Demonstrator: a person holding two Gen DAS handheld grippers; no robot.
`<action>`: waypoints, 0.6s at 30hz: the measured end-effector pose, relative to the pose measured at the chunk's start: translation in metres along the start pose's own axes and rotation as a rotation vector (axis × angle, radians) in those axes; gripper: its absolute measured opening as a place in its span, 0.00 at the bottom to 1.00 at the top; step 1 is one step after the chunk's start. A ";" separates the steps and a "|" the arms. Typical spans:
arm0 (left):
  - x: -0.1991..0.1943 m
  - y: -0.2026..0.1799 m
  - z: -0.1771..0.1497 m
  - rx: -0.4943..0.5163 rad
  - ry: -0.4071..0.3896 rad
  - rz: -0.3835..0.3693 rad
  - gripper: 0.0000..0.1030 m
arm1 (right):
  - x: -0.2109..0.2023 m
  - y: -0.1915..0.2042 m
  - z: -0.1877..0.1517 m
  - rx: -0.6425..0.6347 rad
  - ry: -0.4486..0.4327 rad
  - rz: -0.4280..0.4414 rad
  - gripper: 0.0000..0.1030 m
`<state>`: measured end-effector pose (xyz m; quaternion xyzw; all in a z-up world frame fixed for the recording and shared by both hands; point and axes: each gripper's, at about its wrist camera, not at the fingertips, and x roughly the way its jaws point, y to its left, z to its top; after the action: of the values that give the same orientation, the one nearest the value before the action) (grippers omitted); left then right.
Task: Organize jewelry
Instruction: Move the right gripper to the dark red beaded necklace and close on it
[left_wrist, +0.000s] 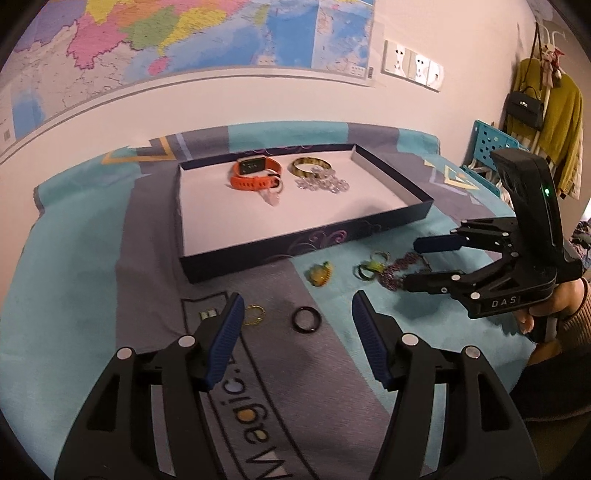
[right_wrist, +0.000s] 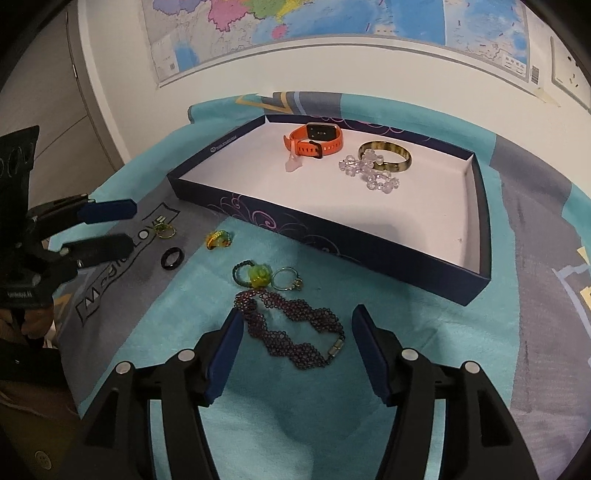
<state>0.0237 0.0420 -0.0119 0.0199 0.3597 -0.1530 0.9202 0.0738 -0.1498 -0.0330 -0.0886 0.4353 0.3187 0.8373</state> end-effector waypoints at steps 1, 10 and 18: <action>0.001 -0.002 -0.001 0.001 0.003 -0.002 0.58 | 0.001 0.001 0.000 -0.003 0.001 -0.002 0.57; 0.010 -0.010 -0.007 -0.006 0.036 -0.010 0.59 | 0.004 0.012 -0.001 -0.058 0.006 -0.058 0.53; 0.014 -0.010 -0.010 -0.019 0.054 -0.017 0.59 | 0.000 0.009 -0.005 -0.061 0.001 -0.053 0.30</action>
<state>0.0241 0.0300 -0.0280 0.0122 0.3859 -0.1567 0.9091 0.0647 -0.1445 -0.0342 -0.1257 0.4235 0.3096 0.8420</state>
